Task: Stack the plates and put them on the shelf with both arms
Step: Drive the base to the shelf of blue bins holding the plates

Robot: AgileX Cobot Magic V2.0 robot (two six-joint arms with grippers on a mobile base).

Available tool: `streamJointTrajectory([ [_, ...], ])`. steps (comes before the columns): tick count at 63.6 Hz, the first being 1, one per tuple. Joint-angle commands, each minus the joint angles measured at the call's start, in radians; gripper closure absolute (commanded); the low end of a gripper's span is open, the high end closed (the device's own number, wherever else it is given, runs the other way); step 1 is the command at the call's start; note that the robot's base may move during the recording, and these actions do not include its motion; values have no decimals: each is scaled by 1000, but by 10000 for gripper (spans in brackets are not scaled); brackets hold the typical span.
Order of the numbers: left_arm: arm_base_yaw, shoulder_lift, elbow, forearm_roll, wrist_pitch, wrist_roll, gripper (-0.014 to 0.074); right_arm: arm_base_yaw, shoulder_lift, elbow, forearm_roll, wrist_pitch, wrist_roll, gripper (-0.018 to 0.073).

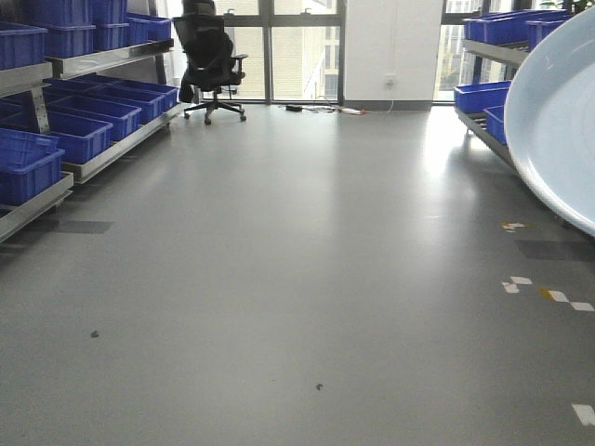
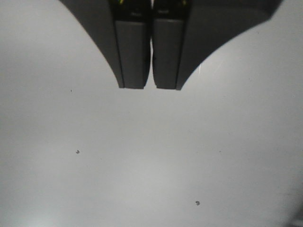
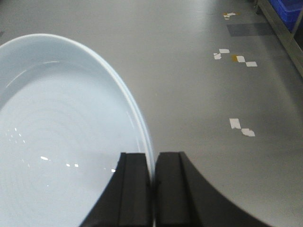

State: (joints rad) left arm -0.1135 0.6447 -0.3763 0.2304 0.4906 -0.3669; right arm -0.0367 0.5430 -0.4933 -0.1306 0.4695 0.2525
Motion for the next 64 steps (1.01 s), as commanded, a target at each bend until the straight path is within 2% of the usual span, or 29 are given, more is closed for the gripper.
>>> streamJointTrajectory([
  [1,3,2,-28,9,-64,-11,500,-6,-1,-33,-7,-93,4,502],
  [64,3,2,-28,9,-64,-11,500,-6,-1,-33,-7,-91,4,502],
])
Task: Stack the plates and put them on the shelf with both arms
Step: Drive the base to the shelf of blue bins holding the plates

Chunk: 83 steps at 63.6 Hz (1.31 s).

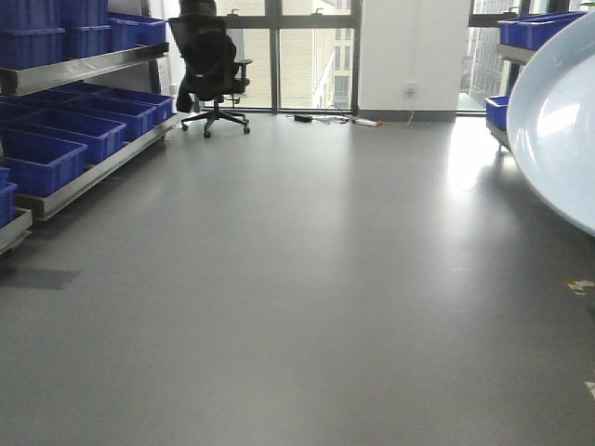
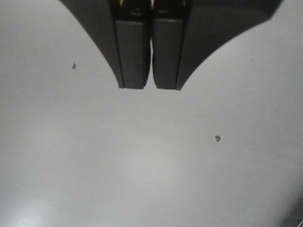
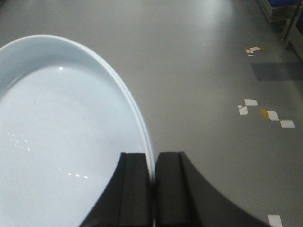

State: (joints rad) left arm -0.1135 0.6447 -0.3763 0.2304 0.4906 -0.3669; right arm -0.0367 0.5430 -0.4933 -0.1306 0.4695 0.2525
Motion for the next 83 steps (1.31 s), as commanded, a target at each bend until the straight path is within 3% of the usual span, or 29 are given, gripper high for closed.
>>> streamJointTrajectory([
  [1,3,2,-28,9,-64,-11,500,-6,-1,-33,-7,-90,4,502],
  [83,3,13,-28,9,-64,-11,500,-6,-1,-33,-7,-85,4,502],
])
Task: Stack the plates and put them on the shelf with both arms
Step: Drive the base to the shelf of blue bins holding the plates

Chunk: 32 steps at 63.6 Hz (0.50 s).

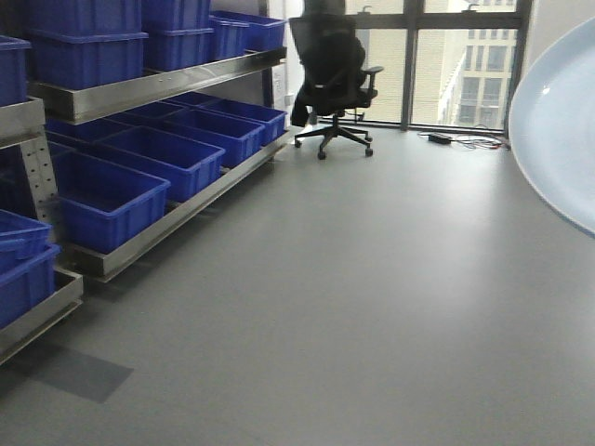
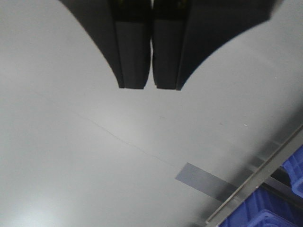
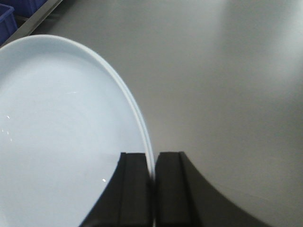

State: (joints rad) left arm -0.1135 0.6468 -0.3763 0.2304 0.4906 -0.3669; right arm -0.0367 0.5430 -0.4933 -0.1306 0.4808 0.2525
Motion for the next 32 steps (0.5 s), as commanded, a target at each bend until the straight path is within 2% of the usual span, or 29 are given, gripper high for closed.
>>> streamJointTrajectory([
  [1,3,11,-28,9,-64,-11,500,-6,-1,-33,-7,-96,4,502],
  [32,3,11,-28,9,-66,-11,500,-6,-1,-33,-7,-95,4,502],
])
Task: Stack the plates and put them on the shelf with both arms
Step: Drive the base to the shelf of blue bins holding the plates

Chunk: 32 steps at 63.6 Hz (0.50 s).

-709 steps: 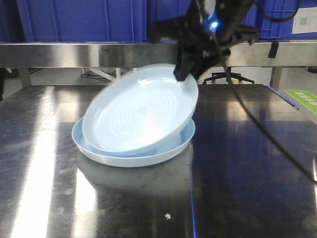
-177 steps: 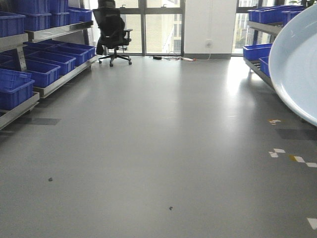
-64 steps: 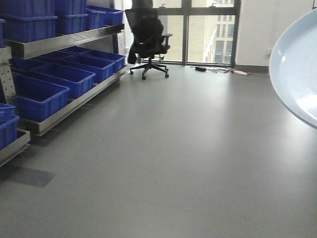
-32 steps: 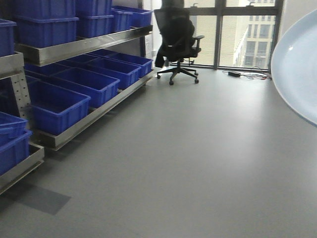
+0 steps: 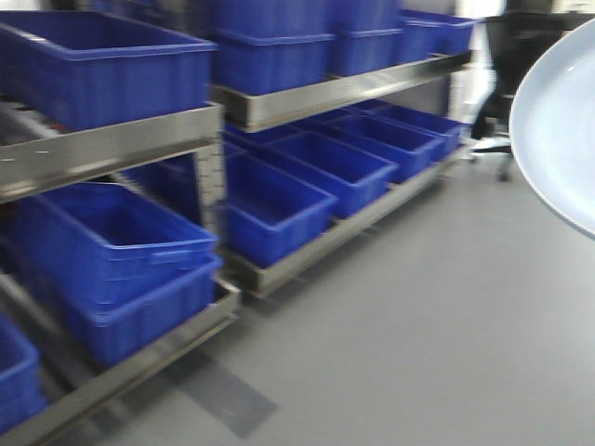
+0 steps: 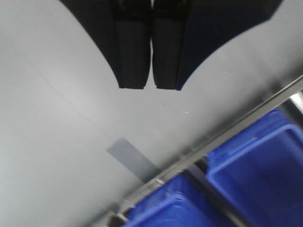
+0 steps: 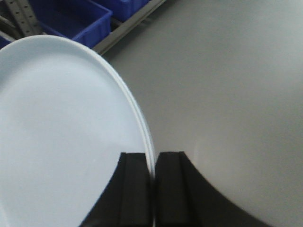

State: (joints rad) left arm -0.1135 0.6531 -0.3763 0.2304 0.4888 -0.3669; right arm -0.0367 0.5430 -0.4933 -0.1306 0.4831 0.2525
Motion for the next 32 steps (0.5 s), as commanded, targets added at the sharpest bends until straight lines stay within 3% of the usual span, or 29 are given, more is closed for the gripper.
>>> streamJointTrajectory([
  [1,3,4,-28,9,-64,-11,500,-6,-1,-33,-7,-97,4,502],
  [32,3,4,-28,9,-64,-11,500,-6,3,-33,-7,-96,4,502],
])
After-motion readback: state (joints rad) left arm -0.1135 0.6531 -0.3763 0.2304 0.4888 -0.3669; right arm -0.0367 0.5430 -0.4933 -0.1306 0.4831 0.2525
